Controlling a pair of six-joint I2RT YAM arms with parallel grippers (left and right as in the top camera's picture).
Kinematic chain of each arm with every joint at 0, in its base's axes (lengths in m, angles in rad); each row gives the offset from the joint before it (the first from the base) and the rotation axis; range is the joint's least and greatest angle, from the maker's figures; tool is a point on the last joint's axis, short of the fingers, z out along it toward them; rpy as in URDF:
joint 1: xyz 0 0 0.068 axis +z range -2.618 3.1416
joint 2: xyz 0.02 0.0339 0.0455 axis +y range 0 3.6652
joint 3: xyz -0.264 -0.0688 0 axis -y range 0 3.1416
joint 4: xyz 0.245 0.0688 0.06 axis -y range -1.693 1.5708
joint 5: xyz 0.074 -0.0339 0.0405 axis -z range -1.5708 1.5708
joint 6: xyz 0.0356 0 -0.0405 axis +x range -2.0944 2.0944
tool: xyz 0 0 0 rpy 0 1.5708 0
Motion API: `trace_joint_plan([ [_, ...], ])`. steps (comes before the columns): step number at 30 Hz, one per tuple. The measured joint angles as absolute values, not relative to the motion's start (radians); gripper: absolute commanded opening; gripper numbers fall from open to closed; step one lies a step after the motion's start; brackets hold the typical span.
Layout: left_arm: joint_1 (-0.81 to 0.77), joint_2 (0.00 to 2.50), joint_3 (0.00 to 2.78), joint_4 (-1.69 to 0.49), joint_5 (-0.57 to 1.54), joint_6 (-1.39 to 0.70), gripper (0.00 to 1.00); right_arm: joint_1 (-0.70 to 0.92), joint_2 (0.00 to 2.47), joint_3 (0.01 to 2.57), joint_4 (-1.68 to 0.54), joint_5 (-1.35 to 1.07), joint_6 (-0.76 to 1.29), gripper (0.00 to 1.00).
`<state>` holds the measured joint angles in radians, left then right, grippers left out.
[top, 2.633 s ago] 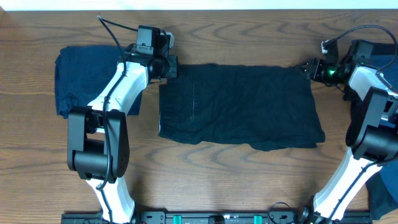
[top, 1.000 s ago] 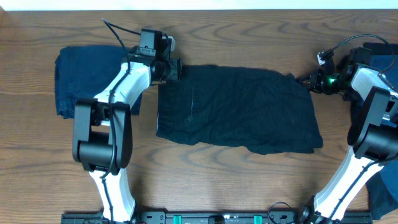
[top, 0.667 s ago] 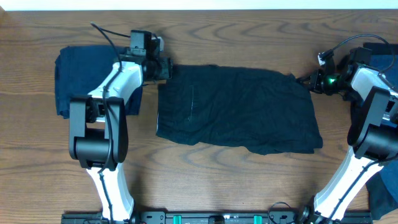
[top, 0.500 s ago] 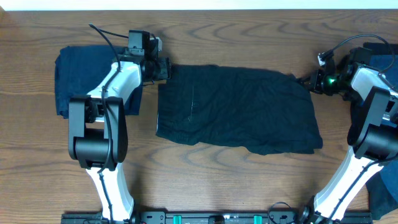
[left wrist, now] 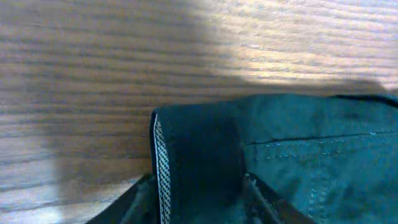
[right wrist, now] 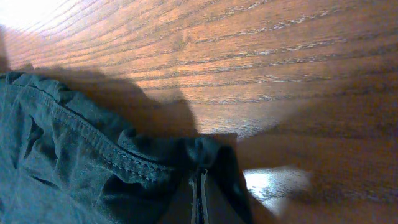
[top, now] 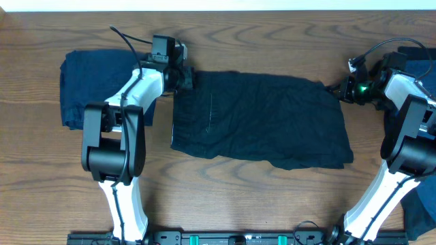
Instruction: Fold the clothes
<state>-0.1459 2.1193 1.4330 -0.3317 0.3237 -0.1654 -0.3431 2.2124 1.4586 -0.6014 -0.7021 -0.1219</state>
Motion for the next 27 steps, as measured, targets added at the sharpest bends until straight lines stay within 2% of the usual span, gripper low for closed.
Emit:
trace_joint_plan([
  [1, -0.146, 2.124, 1.433, -0.332, 0.325, -0.169, 0.43, -0.343, 2.212, 1.459, -0.601, -0.702, -0.122, 0.01],
  [3, -0.146, 2.130, 1.433, -0.331, 0.327, -0.184, 0.36, -0.343, 2.212, 1.459, -0.601, -0.702, -0.122, 0.01],
  [6, -0.146, 2.132, 1.433, -0.320, 0.328, -0.195, 0.06, -0.343, 2.212, 1.459, -0.601, -0.702, -0.122, 0.01],
  [18, -0.145, 2.064, 1.433, -0.323, 0.331, -0.206, 0.06, -0.344, 2.212, 1.468, -0.641, -0.738, -0.123, 0.01],
  [27, -0.145, 1.867, 1.434, -0.495, 0.335, -0.206, 0.06, -0.344, 2.143, 1.483, -0.747, -0.778, -0.129, 0.01],
])
